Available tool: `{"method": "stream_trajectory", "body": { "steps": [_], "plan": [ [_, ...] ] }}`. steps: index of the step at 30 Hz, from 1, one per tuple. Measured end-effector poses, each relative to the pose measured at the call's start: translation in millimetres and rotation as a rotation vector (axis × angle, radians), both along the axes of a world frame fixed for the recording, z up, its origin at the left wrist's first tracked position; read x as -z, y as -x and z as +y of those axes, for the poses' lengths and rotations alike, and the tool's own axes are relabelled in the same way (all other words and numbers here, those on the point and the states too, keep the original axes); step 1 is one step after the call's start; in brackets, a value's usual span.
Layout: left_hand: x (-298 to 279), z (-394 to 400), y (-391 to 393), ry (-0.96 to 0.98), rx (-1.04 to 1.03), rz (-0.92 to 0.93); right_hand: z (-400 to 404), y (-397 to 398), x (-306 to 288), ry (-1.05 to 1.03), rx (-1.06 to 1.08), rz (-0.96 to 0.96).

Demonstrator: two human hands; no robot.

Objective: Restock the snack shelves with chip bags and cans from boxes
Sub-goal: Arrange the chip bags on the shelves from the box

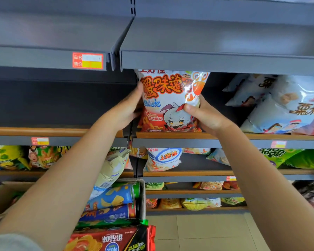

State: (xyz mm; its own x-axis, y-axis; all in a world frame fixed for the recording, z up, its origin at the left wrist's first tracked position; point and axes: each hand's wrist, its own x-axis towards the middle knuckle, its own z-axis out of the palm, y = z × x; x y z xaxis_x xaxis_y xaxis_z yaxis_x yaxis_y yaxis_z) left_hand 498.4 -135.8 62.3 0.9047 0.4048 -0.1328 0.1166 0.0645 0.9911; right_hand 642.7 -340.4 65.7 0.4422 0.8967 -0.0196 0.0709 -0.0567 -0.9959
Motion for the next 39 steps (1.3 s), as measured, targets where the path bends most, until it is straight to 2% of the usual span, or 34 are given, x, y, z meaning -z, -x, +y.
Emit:
{"method": "stream_trajectory", "body": {
  "steps": [2,3,5,9,13,17,20,25,29,31,35,39],
  "plan": [
    [-1,3,-13,0.101,-0.151,0.054,1,2,-1,-0.027,0.025,0.007],
    [0,3,-19,0.091,-0.206,0.091,2,3,0,-0.037,0.043,0.004],
    [5,3,-28,0.017,-0.217,0.167,2,5,2,-0.063,0.059,0.006],
    [19,4,-31,-0.046,-0.246,0.203,-3,3,5,-0.096,0.078,0.051],
    [31,0,-29,-0.161,-0.305,0.161,-18,-9,6,-0.141,0.144,0.052],
    [36,-1,-30,-0.138,-0.365,0.135,-39,-27,5,-0.188,0.319,0.111],
    [36,-2,-28,-0.206,-0.354,0.121,-49,-41,4,-0.194,0.400,0.161],
    [30,3,-23,-0.434,-0.276,0.131,-48,-45,6,-0.124,0.336,0.144],
    [25,2,-29,-0.509,-0.282,0.125,-50,-46,9,-0.109,0.267,0.158],
    [21,-2,-36,-0.478,-0.277,0.123,-50,-45,10,-0.106,0.216,0.143],
    [10,-14,-52,-0.150,-0.213,0.149,-38,-36,10,-0.104,0.140,0.123],
    [3,-18,-58,0.072,-0.230,0.085,-28,-36,12,-0.117,0.100,0.129]
  ]
}}
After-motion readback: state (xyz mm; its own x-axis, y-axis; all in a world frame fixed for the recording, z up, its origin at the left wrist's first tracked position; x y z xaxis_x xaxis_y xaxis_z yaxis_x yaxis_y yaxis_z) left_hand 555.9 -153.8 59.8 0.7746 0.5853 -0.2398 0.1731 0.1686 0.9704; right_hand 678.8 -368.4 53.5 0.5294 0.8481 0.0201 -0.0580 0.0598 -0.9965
